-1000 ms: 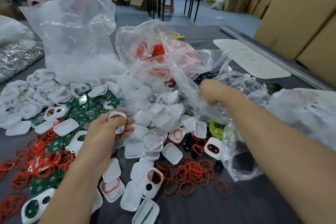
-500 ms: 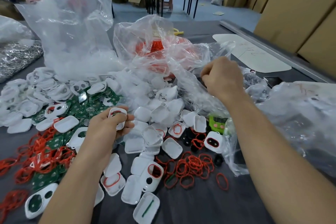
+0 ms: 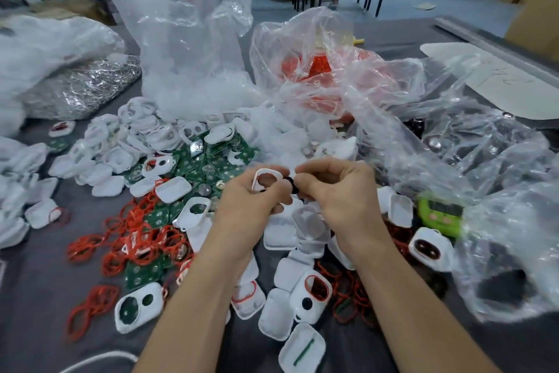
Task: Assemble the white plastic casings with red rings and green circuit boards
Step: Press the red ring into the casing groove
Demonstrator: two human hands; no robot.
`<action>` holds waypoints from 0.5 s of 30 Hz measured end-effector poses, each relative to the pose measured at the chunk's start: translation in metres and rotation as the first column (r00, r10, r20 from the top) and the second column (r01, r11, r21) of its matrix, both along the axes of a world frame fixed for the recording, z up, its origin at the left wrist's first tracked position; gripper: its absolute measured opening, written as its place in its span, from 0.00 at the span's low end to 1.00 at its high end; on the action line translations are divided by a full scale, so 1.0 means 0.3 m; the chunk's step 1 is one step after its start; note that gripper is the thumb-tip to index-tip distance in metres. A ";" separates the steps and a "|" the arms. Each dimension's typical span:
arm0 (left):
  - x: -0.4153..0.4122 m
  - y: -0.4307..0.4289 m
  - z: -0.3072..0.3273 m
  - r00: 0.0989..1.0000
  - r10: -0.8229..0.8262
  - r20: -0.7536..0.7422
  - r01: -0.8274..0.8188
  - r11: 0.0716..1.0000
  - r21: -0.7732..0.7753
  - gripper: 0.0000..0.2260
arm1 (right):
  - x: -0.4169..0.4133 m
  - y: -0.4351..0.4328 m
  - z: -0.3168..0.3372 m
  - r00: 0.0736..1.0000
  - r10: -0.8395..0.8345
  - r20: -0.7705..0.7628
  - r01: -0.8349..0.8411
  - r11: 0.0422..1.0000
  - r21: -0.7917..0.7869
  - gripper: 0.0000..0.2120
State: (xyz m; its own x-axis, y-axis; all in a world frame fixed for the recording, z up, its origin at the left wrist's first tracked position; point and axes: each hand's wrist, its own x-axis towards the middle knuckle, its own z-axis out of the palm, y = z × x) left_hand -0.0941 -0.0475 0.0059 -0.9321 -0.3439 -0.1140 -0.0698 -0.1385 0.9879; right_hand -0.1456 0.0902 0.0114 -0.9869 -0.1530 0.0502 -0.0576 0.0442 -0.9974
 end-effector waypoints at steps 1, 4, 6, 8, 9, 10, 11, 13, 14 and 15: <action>0.000 0.002 -0.002 1.000 0.015 -0.014 -0.016 1.000 -0.020 0.07 | 0.004 0.000 -0.006 1.000 0.009 -0.020 -0.009 1.000 0.004 0.09; 0.001 0.000 -0.004 0.996 0.062 -0.067 -0.063 0.998 -0.023 0.09 | 0.015 -0.003 -0.017 0.999 0.031 -0.031 -0.029 0.996 0.084 0.05; 0.001 -0.001 -0.005 0.994 0.068 -0.089 -0.070 0.998 -0.010 0.12 | 0.017 -0.004 -0.018 0.998 0.055 -0.009 -0.054 0.996 0.072 0.05; 0.000 0.000 -0.006 0.996 0.041 -0.074 -0.039 0.999 0.022 0.13 | 0.014 -0.006 -0.015 0.996 0.067 0.054 -0.065 0.997 -0.032 0.07; 0.000 -0.001 -0.006 0.998 0.022 -0.054 -0.019 0.998 0.058 0.14 | 0.011 -0.007 -0.014 0.993 0.062 0.099 -0.054 0.995 -0.086 0.08; 0.000 -0.002 -0.004 0.999 0.004 -0.034 0.000 0.994 0.111 0.15 | 0.009 -0.009 -0.011 0.988 0.054 0.143 -0.035 0.991 -0.128 0.08; 0.000 -0.004 -0.002 1.000 -0.010 -0.013 0.012 0.985 0.172 0.16 | 0.007 -0.009 -0.009 0.983 0.048 0.179 -0.020 0.988 -0.156 0.08; 0.000 -0.011 0.002 1.000 -0.017 0.019 0.011 0.958 0.286 0.16 | 0.004 -0.008 -0.006 0.975 0.056 0.215 -0.015 0.983 -0.185 0.08; -0.002 -0.015 0.004 0.999 -0.015 0.029 0.005 0.943 0.334 0.15 | 0.005 -0.006 -0.004 0.974 0.066 0.218 -0.023 0.981 -0.193 0.07; -0.003 -0.017 0.005 0.999 -0.014 0.036 -0.001 0.929 0.370 0.13 | 0.006 -0.005 -0.002 0.973 0.078 0.215 -0.035 0.980 -0.198 0.06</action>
State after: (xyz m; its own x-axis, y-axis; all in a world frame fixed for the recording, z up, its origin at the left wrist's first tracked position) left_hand -0.0950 -0.0525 0.0074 -0.9266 -0.2646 -0.2671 -0.1080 -0.4932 0.8632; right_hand -0.1436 0.0888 0.0108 -0.9667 -0.2179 -0.1342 0.1682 -0.1458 -0.9749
